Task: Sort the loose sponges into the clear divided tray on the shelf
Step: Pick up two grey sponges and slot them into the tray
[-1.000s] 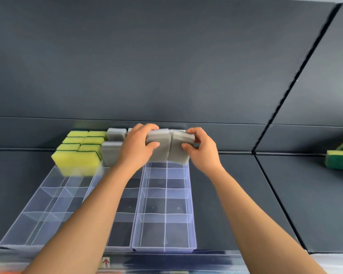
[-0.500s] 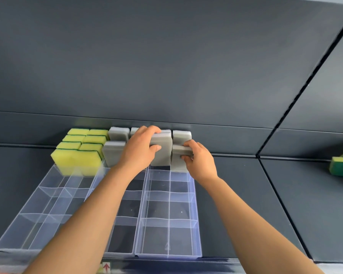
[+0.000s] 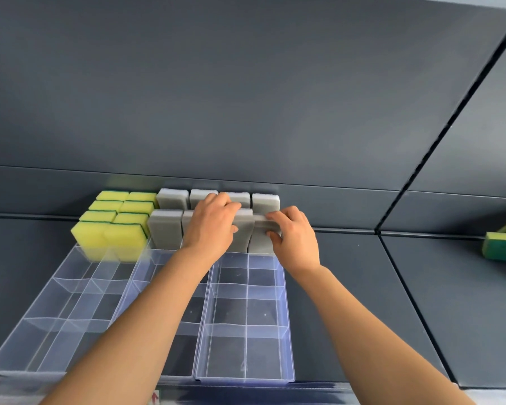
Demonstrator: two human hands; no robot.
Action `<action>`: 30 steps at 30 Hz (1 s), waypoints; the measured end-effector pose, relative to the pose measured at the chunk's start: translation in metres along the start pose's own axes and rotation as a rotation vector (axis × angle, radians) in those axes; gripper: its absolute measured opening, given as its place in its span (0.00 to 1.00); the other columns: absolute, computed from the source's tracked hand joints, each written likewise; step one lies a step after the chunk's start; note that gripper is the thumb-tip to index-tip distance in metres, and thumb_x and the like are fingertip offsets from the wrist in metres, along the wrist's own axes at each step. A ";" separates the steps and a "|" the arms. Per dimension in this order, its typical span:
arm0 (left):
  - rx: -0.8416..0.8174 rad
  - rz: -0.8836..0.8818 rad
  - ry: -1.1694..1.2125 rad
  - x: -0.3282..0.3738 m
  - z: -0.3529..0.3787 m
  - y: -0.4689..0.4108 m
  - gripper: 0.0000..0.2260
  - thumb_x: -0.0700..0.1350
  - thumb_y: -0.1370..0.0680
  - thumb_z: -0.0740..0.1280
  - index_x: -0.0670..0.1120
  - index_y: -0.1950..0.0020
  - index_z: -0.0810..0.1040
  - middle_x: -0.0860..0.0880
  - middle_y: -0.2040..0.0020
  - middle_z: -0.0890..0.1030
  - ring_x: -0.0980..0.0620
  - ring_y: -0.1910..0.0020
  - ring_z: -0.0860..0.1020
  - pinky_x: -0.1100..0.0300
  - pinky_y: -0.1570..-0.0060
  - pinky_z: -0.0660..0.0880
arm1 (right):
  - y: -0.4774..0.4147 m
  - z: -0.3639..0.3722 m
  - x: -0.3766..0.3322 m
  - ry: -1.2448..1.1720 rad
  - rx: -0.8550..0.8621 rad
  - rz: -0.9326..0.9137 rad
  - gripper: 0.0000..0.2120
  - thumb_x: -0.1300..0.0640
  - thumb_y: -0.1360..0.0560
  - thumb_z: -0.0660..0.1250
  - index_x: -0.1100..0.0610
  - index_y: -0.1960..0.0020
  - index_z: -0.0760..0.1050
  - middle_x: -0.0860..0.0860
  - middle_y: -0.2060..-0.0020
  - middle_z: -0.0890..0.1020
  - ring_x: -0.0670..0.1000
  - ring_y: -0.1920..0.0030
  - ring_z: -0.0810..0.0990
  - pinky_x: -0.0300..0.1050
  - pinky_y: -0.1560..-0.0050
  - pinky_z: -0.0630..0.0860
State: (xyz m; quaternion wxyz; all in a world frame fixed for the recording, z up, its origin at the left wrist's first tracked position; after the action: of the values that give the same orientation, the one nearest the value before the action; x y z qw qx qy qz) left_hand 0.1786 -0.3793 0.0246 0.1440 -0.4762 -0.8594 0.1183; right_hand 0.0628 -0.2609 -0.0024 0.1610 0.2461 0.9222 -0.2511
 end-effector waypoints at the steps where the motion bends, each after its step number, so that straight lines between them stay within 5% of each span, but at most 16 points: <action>1: -0.016 0.006 -0.011 0.000 0.001 -0.001 0.16 0.41 0.28 0.71 0.44 0.41 0.77 0.46 0.47 0.76 0.44 0.47 0.72 0.53 0.47 0.67 | 0.000 0.000 0.000 -0.002 0.001 -0.001 0.13 0.62 0.26 0.66 0.56 0.42 0.76 0.53 0.48 0.75 0.54 0.48 0.72 0.49 0.59 0.74; 9: -0.055 0.000 -0.109 0.004 0.007 0.002 0.14 0.38 0.28 0.68 0.47 0.45 0.73 0.50 0.48 0.76 0.47 0.47 0.72 0.56 0.47 0.64 | 0.004 -0.001 -0.002 0.000 0.009 -0.021 0.11 0.62 0.26 0.66 0.56 0.44 0.77 0.52 0.48 0.75 0.54 0.47 0.72 0.49 0.60 0.74; 18: -0.006 -0.046 -0.088 0.008 0.007 0.015 0.19 0.48 0.29 0.71 0.51 0.39 0.73 0.50 0.42 0.72 0.47 0.42 0.71 0.52 0.45 0.62 | 0.012 -0.007 0.001 0.079 -0.084 0.016 0.21 0.57 0.25 0.66 0.55 0.33 0.68 0.52 0.39 0.72 0.54 0.41 0.71 0.50 0.52 0.76; 30: 0.090 0.168 -0.059 0.084 0.003 0.015 0.14 0.41 0.28 0.68 0.44 0.42 0.77 0.47 0.43 0.77 0.45 0.41 0.72 0.52 0.44 0.66 | 0.061 -0.050 0.056 0.283 -0.075 0.122 0.22 0.50 0.25 0.64 0.55 0.34 0.67 0.51 0.41 0.74 0.55 0.42 0.71 0.45 0.44 0.66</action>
State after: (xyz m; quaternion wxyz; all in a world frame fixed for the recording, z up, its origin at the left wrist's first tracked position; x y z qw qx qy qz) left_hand 0.1469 -0.2995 0.0278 0.1295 -0.5361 -0.8140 0.1823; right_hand 0.0407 -0.1667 -0.0079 0.0534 0.3285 0.9278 -0.1688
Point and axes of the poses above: each hand's wrist, its own y-axis away from the middle knuckle, its own z-axis out of the palm, x = y × z, the point moved 3 cm from there along -y, towards the middle knuckle
